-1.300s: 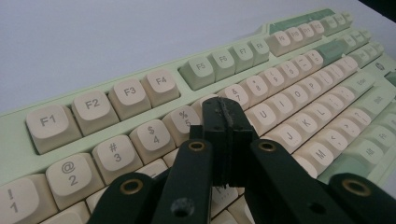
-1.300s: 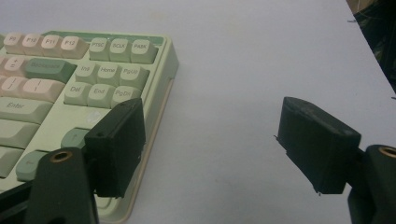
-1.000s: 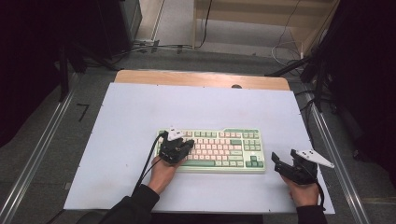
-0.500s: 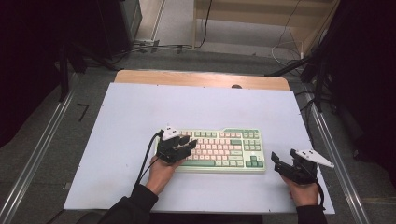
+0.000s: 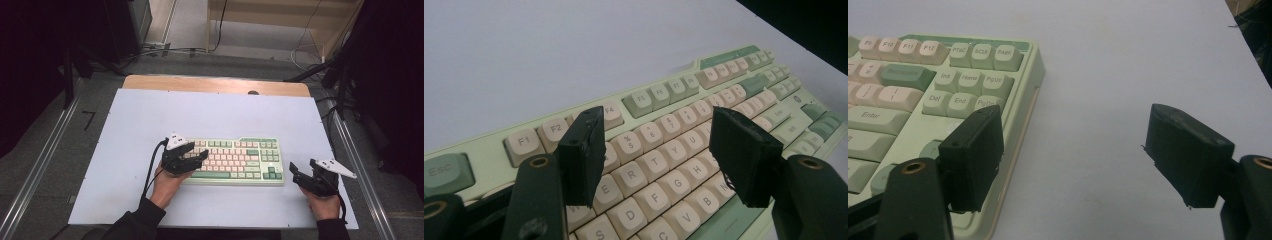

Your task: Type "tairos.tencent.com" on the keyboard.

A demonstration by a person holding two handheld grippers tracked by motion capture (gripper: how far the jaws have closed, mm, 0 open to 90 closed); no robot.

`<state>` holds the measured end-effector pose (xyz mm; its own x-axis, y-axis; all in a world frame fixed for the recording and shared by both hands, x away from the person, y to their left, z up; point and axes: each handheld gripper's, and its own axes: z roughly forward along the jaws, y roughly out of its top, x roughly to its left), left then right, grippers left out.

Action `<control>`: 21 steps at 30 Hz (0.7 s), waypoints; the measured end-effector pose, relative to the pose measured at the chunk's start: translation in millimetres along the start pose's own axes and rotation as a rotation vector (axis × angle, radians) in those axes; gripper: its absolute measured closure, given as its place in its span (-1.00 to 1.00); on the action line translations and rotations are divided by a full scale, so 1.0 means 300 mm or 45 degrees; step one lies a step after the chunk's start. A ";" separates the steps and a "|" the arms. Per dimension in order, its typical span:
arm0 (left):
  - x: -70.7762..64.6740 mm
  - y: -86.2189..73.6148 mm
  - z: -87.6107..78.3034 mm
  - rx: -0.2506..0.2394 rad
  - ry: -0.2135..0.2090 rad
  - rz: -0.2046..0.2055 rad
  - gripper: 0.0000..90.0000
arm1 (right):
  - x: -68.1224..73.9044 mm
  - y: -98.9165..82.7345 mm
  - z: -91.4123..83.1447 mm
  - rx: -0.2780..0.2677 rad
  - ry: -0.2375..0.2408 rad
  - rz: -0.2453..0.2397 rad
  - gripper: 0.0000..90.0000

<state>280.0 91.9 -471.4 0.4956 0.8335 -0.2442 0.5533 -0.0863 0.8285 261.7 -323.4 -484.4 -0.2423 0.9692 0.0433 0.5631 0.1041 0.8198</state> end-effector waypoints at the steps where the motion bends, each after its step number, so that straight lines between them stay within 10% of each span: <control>1: 0.003 0.000 -0.004 0.000 0.003 -0.002 -0.08 | 0.000 0.000 0.000 0.000 0.000 0.000 -0.52; 13: 0.046 -0.009 -0.057 0.027 0.032 -0.022 1.00 | 0.001 0.002 0.002 0.001 0.009 -0.004 -0.52; 21: 0.059 -0.028 -0.089 0.082 0.064 0.002 1.00 | 0.001 0.002 0.003 0.004 0.012 -0.001 -0.52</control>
<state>266.3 122.0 -469.4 0.4632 0.8595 -0.2163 0.5953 -0.1210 0.7943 262.8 -322.7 -484.5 -0.2502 0.9670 0.0479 0.5654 0.1058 0.8180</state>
